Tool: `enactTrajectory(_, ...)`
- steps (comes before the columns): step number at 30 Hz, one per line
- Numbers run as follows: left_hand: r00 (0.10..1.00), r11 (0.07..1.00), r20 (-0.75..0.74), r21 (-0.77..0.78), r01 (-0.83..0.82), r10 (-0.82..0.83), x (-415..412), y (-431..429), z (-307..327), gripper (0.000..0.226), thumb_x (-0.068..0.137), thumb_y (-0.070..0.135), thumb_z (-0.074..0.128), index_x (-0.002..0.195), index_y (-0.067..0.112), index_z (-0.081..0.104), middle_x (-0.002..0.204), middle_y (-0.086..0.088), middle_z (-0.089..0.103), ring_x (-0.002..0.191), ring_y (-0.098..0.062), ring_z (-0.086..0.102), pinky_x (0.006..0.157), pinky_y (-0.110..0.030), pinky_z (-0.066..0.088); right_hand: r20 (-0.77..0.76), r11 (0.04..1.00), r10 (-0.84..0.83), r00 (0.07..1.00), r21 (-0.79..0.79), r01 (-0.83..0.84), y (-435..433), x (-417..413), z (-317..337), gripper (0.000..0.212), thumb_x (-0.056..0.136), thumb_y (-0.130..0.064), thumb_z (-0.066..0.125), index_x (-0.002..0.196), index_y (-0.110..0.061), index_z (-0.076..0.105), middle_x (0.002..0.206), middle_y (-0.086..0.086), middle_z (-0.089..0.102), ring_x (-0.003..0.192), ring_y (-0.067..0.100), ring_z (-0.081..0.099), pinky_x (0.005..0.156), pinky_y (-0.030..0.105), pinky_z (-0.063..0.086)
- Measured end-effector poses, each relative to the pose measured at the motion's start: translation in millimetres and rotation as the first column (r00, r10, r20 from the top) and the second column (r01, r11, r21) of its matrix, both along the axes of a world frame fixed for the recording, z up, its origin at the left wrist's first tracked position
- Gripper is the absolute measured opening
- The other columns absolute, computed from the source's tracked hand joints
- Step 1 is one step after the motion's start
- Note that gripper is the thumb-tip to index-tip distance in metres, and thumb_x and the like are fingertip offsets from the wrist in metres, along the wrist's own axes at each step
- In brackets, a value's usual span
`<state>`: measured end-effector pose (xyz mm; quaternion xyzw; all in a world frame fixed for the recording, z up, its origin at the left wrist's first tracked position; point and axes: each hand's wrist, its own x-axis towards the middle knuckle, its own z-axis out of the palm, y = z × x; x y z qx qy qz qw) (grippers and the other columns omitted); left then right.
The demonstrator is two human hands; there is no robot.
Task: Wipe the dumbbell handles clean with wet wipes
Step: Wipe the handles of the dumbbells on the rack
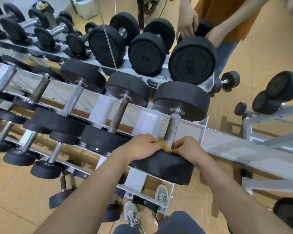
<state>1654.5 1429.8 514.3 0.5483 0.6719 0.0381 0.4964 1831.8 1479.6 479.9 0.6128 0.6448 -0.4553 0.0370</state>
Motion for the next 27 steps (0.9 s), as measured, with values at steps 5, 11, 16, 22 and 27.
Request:
enactTrajectory(5,0.989,0.997,0.144,0.074,-0.03,0.019,9.1,-5.1,7.5,0.028,0.088,0.046,0.058,0.092,0.026,0.078,0.1,0.005,0.073,0.099,-0.014,0.064,0.094,-0.04,0.05,0.055,1.0,-0.007,0.998,0.02,0.006,-6.5,-4.2,27.3,0.012,0.076,-0.015,0.071,0.066,-0.02,0.075,0.06,-0.004,0.065,0.064,0.014,0.058,0.057,0.024,0.045)
enactTrajectory(11,0.826,0.896,0.519,0.227,-0.381,0.22,-6.8,-35.4,38.2,0.008,0.077,0.024,0.08,0.075,0.026,0.072,0.077,0.011,0.072,0.078,-0.005,0.066,0.08,-0.026,0.053,-0.445,0.947,-0.319,0.836,-0.118,0.299,-46.6,-22.7,85.7,0.021,0.074,0.008,0.071,0.085,-0.009,0.069,0.079,0.011,0.07,0.073,0.017,0.061,0.065,0.017,0.046)
enactTrajectory(16,0.629,0.744,0.683,0.187,-0.642,0.371,-36.1,-72.8,76.1,0.013,0.079,0.007,0.077,0.087,0.007,0.067,0.081,-0.009,0.069,0.075,-0.015,0.065,0.073,-0.03,0.058,-0.702,0.895,-0.445,0.556,-0.318,0.314,-85.9,-56.3,122.6,0.03,0.08,0.002,0.068,0.105,-0.012,0.073,0.091,0.015,0.072,0.082,0.027,0.062,0.074,0.033,0.041)
enactTrajectory(22,0.169,0.549,0.829,-0.186,-0.815,0.532,-62.9,-123.6,100.4,0.008,0.091,0.005,0.061,0.092,0.005,0.069,0.079,-0.013,0.07,0.064,-0.017,0.065,0.061,-0.025,0.053,-0.697,0.782,-0.616,0.367,-0.598,0.178,-118.2,-104.7,147.5,0.025,0.079,-0.011,0.062,0.1,-0.003,0.075,0.086,0.012,0.067,0.065,0.013,0.057,0.053,0.017,0.046)
enactTrajectory(27,-0.035,0.382,0.845,-0.278,-0.882,0.534,-75.3,-172.3,111.3,0.016,0.093,0.01,0.05,0.092,0.008,0.066,0.086,-0.012,0.073,0.068,-0.017,0.067,0.064,-0.025,0.045,-0.718,0.823,-0.479,0.505,-0.568,-0.028,-143.0,-137.9,158.8,0.035,0.099,-0.028,0.047,0.099,-0.002,0.07,0.073,0.007,0.069,0.057,0.01,0.062,0.049,0.019,0.048)
